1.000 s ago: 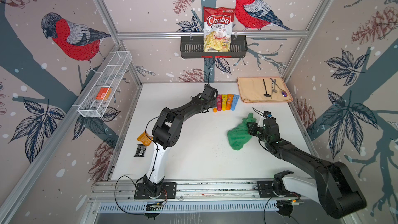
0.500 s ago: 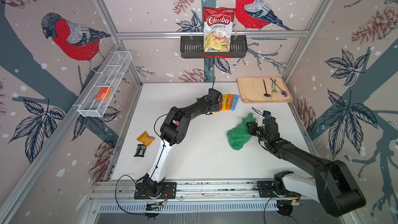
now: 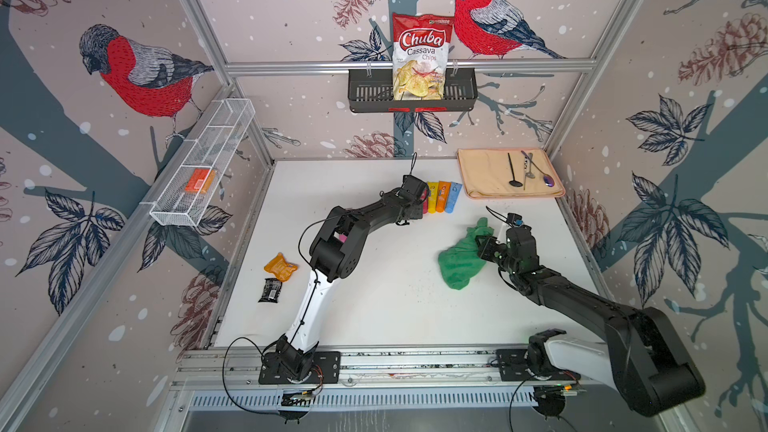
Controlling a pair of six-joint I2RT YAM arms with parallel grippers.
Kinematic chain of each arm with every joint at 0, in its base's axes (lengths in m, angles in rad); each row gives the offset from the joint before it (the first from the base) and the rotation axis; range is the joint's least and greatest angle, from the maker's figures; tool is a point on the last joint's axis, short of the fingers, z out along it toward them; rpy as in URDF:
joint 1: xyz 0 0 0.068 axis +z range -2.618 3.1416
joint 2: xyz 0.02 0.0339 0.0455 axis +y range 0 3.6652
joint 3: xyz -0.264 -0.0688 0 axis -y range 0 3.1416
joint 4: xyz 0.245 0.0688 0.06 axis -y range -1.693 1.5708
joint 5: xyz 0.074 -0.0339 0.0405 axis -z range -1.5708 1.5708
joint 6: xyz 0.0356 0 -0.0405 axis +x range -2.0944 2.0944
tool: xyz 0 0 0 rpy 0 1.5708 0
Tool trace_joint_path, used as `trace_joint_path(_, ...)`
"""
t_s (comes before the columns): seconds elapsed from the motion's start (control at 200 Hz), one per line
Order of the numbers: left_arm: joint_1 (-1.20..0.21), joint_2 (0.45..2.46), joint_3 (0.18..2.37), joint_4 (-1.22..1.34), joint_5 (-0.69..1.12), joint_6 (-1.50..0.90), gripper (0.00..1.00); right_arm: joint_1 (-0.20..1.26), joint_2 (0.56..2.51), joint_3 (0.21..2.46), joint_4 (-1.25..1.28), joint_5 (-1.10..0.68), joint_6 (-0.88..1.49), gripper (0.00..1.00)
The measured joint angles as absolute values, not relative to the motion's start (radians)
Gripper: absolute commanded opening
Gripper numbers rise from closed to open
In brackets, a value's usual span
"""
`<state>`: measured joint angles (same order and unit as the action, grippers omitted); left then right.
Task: Wipe the surface of the toothpaste tube
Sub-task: Move the toothpaste to the center of the board.
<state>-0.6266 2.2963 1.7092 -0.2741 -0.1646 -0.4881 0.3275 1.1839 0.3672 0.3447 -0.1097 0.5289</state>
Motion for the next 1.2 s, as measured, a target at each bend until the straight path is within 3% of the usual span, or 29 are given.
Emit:
trace_joint_path(0.265, -0.627, 2.169, 1.534, -0.27, -0.181, -0.441, 0.23, 0.33, 1.183, 0.367, 0.345, -0.112, 0.529, 0.14)
trace_joint_path(0.445, -0.643, 1.968, 1.277, -0.245, -0.187, -0.392, 0.22, 0.339, 1.177, 0.371, 0.341, -0.112, 0.529, 0.14)
trace_joint_path(0.635, -0.793, 1.843, 1.1, -0.243, -0.206, -0.372, 0.23, 0.403, 1.171, 0.442, 0.264, -0.08, 0.515, 0.15)
trace_joint_path(0.915, -1.017, 1.753, 0.982, -0.246, -0.303, -0.354, 0.3, 0.496, 1.098, 0.584, 0.063, 0.078, 0.462, 0.15)
trace_joint_path(1.041, -1.04, 1.665, 0.894, -0.249, -0.333, -0.344, 0.46, 0.502, 1.095, 0.608, -0.002, 0.113, 0.443, 0.15)
trace_joint_path(1.201, -1.044, 1.544, 0.769, -0.205, -0.347, -0.36, 0.44, 0.503, 1.114, 0.63, -0.07, 0.127, 0.431, 0.15)
